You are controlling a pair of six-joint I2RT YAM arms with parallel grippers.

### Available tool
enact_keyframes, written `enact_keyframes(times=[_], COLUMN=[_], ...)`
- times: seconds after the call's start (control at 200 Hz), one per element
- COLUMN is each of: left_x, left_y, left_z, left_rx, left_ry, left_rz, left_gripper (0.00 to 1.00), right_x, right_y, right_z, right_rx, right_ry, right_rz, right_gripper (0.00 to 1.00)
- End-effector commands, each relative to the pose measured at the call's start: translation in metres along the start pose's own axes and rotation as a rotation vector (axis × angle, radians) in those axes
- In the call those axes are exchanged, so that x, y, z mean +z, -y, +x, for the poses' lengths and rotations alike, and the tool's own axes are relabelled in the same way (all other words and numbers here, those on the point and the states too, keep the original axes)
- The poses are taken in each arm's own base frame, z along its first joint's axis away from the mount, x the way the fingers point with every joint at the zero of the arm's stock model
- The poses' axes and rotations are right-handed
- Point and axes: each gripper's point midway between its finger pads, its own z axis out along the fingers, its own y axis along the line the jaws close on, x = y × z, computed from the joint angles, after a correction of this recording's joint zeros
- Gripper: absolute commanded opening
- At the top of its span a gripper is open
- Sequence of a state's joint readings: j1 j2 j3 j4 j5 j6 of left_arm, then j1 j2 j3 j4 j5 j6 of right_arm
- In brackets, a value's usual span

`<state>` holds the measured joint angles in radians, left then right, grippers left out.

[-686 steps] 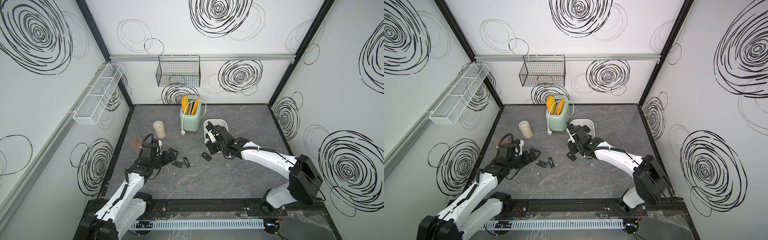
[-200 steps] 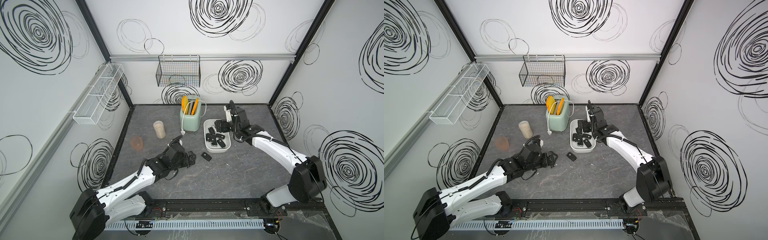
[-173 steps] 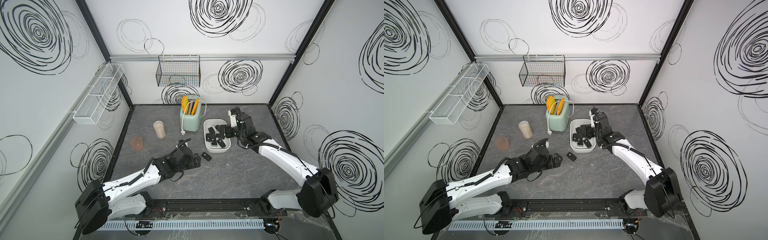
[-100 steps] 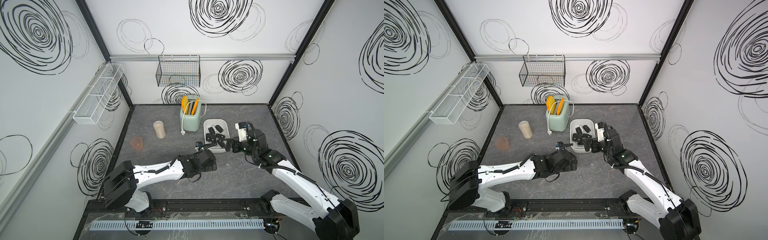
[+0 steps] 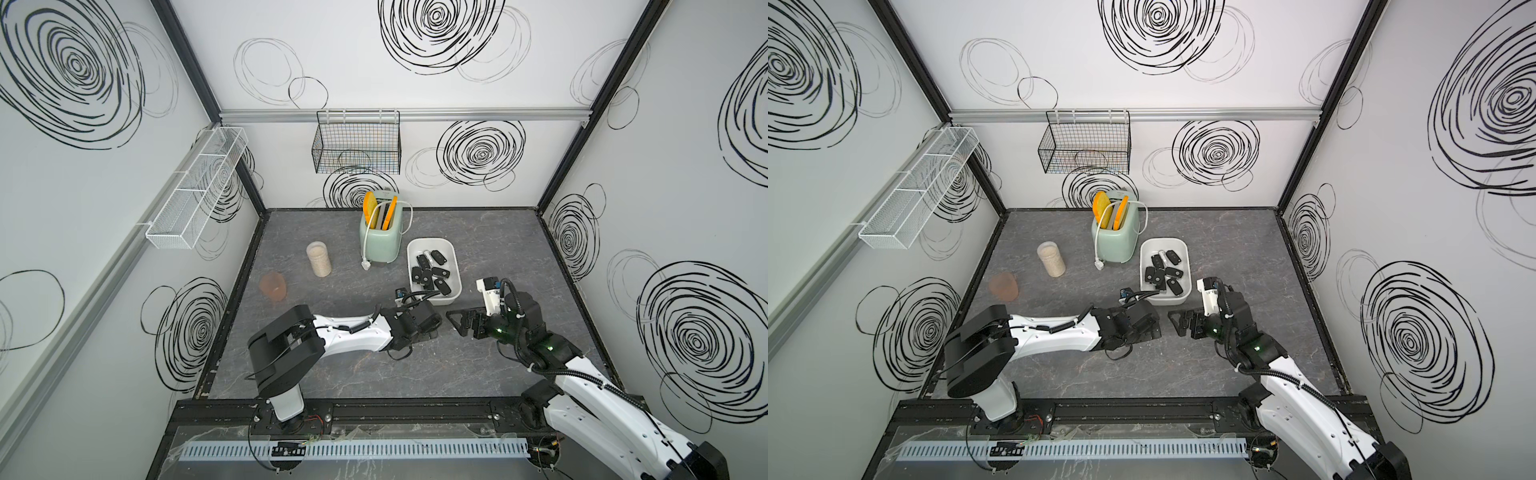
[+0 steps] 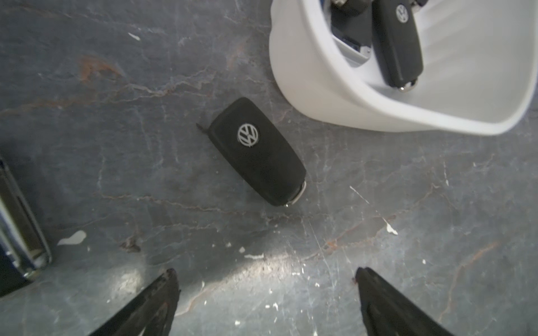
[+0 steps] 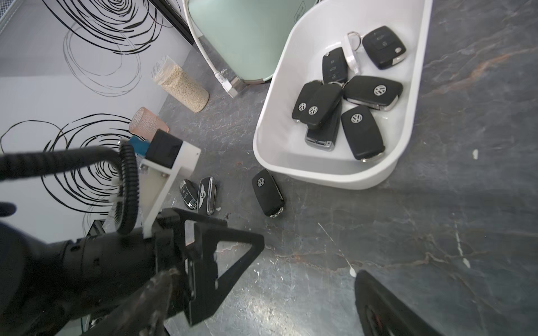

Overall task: Place the car key into the storage box
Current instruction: Pick up the car key from the center of the board.

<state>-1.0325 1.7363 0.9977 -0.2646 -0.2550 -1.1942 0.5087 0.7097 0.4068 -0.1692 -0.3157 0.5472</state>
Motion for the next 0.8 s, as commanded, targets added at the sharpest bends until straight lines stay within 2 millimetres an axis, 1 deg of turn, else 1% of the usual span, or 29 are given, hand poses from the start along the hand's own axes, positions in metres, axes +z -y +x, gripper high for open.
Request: enact_keyframes(times=[0.0, 0.145, 0.26, 0.35, 0.6, 0.735, 0.795], left_x=[0.006, 0.018, 0.028, 0.035, 0.047, 0.050, 0.051], left_y=[0.015, 0.016, 0.017, 0.015, -0.010, -0.028, -0.037], left_z=[-0.015, -0.020, -0.021, -0.021, -0.024, -0.028, -0.030], left_rx=[-0.058, -0.061, -0.044, -0.037, -0.009, 0.023, 0.035], left_ry=[0.028, 0.029, 0.028, 0.030, 0.042, 0.051, 0.052], left_rz=[0.034, 0.017, -0.014, -0.043, -0.151, -0.220, -0.254], left_gripper=[1.00, 0.99, 0.98, 0.95, 0.80, 0.79, 0.76], right_x=[-0.002, -0.003, -0.003, -0.002, 0.001, 0.003, 0.003], right_y=[0.003, 0.005, 0.005, 0.005, 0.005, 0.006, 0.006], right_z=[0.010, 0.014, 0.010, 0.006, 0.003, 0.003, 0.002], right_rx=[0.054, 0.059, 0.050, 0.040, 0.035, 0.034, 0.034], right_ry=[-0.016, -0.020, -0.012, -0.011, -0.003, -0.007, -0.004], right_rz=[-0.010, -0.005, 0.007, 0.014, 0.016, 0.018, 0.018], right_gripper=[0.99, 0.99, 0.99, 0.99, 0.99, 0.99, 0.99])
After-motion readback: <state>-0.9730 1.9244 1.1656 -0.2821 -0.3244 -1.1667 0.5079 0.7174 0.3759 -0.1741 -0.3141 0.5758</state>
